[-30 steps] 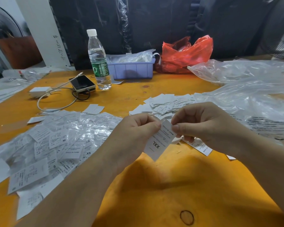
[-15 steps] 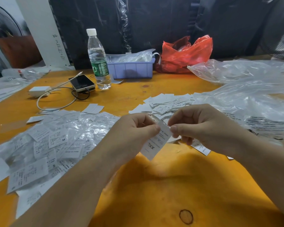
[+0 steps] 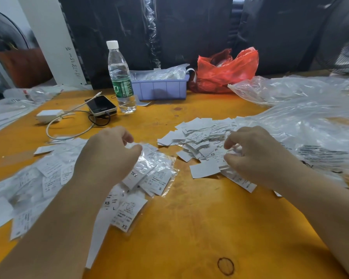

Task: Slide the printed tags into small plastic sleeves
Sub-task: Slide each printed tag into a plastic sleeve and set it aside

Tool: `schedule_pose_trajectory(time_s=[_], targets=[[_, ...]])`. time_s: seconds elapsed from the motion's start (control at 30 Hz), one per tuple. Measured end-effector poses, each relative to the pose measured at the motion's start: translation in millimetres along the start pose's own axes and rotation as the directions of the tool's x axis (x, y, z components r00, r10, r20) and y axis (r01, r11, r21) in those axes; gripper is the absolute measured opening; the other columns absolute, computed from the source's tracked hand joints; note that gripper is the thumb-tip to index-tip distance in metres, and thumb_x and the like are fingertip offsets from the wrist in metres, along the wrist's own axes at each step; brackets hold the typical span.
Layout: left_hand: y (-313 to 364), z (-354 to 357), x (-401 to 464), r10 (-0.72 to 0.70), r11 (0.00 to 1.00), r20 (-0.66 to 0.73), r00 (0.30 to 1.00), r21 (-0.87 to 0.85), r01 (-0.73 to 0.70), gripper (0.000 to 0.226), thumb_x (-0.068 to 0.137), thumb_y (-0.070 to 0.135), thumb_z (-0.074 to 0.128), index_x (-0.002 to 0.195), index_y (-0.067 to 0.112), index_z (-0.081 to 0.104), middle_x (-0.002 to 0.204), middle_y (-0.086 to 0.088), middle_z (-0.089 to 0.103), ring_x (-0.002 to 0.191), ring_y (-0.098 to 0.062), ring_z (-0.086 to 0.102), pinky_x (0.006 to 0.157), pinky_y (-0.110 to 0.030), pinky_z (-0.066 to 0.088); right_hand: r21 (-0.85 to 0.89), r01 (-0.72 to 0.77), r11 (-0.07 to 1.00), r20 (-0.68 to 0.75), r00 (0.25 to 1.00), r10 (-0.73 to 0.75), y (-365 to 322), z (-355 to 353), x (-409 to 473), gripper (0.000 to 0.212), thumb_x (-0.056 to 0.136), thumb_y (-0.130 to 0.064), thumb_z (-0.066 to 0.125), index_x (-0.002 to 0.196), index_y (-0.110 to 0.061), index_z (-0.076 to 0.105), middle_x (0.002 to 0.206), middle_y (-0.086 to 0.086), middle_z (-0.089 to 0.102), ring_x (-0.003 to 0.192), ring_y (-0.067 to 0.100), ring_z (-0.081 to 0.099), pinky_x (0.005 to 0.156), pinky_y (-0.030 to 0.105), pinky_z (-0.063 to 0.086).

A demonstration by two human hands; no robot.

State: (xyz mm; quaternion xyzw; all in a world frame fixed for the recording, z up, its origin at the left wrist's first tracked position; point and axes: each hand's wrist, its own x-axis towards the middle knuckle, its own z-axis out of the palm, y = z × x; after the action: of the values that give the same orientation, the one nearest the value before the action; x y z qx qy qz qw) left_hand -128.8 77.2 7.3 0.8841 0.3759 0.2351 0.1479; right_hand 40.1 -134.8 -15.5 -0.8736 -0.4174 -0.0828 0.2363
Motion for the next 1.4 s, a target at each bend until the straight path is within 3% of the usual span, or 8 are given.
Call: schedule_pose_trajectory(time_s=[0.13,0.37,0.7,0.83,1.1,1.2,1.27,1.4], targets=[[27.8,11.1,-27.9,0.251,0.957,0.085,0.964,-0.17,-0.234,0.014,0.087,0.036,0.065,0.1,0.034,0.062,0.089,0.016,0.06,0.079,-0.002,0.056,0.067,-0.026,0.048,-0.091,-0.04,0.995,0.109,0.993,0.05,1.2,0.7,-1.6,0.022,0.091,-0.022,0.054,0.112,-0.025,0.059,0.103,-0.006,0.048,0.107,0.017,0.038,0.082,0.032,0.034],[58.0,37.9,-70.9,0.555,0.831,0.332,0.763,-0.25,-0.496,0.021,0.087,0.053,0.056,0.104,0.039,0.054,0.091,0.018,0.053,0.086,0.001,0.049,0.067,-0.018,0.043,-0.07,-0.016,0.997,0.063,0.998,0.02,-3.4,-3.7,-1.7,0.018,0.09,-0.02,0.057,0.105,-0.025,0.064,0.1,-0.008,0.053,0.1,0.017,0.049,0.081,0.038,0.048],[51.6,35.9,-61.5,0.489,0.871,0.314,0.814,-0.227,-0.435,0.019,0.087,0.048,0.056,0.103,0.037,0.057,0.088,0.016,0.059,0.079,0.0,0.051,0.061,-0.017,0.039,-0.036,0.08,0.996,-0.1,0.991,-0.084,-14.1,-8.3,-6.7,0.017,0.088,-0.02,0.064,0.103,-0.019,0.07,0.1,-0.005,0.068,0.088,0.012,0.054,0.072,0.031,0.046],[51.5,36.5,-60.4,0.473,0.878,0.307,0.826,-0.243,-0.412,0.016,0.087,0.048,0.056,0.1,0.038,0.057,0.087,0.016,0.061,0.079,0.0,0.052,0.063,-0.019,0.043,-0.001,0.064,0.998,-0.12,0.991,-0.064,-13.8,-14.2,-7.2,0.008,0.086,-0.019,0.067,0.092,-0.017,0.071,0.081,-0.004,0.068,0.076,0.017,0.061,0.066,0.034,0.051],[50.1,36.9,-53.0,0.375,0.865,0.319,0.87,-0.46,-0.203,0.011,0.087,0.047,0.062,0.09,0.037,0.063,0.076,0.015,0.063,0.068,0.002,0.055,0.057,-0.018,0.038,0.173,0.122,0.977,-0.188,0.978,-0.089,-16.8,-21.6,-6.6,0.006,0.083,-0.019,0.07,0.078,-0.02,0.073,0.067,-0.008,0.065,0.066,0.009,0.06,0.059,0.031,0.052],[50.4,36.3,-49.7,0.361,0.805,0.324,0.874,-0.582,-0.117,0.015,0.09,0.048,0.059,0.087,0.034,0.064,0.077,0.01,0.067,0.067,-0.003,0.06,0.061,-0.027,0.049,0.49,0.067,0.869,-0.057,0.997,-0.045,-21.1,-26.0,-6.0,0.005,0.081,-0.021,0.07,0.078,-0.024,0.073,0.067,-0.004,0.067,0.06,0.009,0.06,0.054,0.02,0.048],[51.9,36.2,-49.9,0.372,0.752,0.379,0.847,-0.658,-0.036,0.018,0.092,0.044,0.059,0.085,0.028,0.063,0.077,0.007,0.069,0.066,-0.005,0.062,0.062,-0.025,0.05,0.672,-0.003,0.741,0.082,0.994,-0.071,-25.6,-24.8,-6.3,0.004,0.082,-0.013,0.071,0.083,-0.017,0.074,0.072,0.006,0.069,0.063,0.017,0.061,0.057,0.027,0.05],[52.6,36.8,-49.5,0.373,0.704,0.361,0.855,-0.71,-0.007,0.012,0.093,0.026,0.062,0.087,0.015,0.066,0.071,0.006,0.067,0.061,-0.005,0.058,0.056,-0.02,0.045,0.778,-0.114,0.618,0.237,0.964,-0.122,-28.7,-17.7,-8.3,0.026,0.075,-0.016,0.071,0.097,-0.002,0.068,0.084,0.029,0.067,0.071,0.046,0.059,0.067,0.047,0.045]])
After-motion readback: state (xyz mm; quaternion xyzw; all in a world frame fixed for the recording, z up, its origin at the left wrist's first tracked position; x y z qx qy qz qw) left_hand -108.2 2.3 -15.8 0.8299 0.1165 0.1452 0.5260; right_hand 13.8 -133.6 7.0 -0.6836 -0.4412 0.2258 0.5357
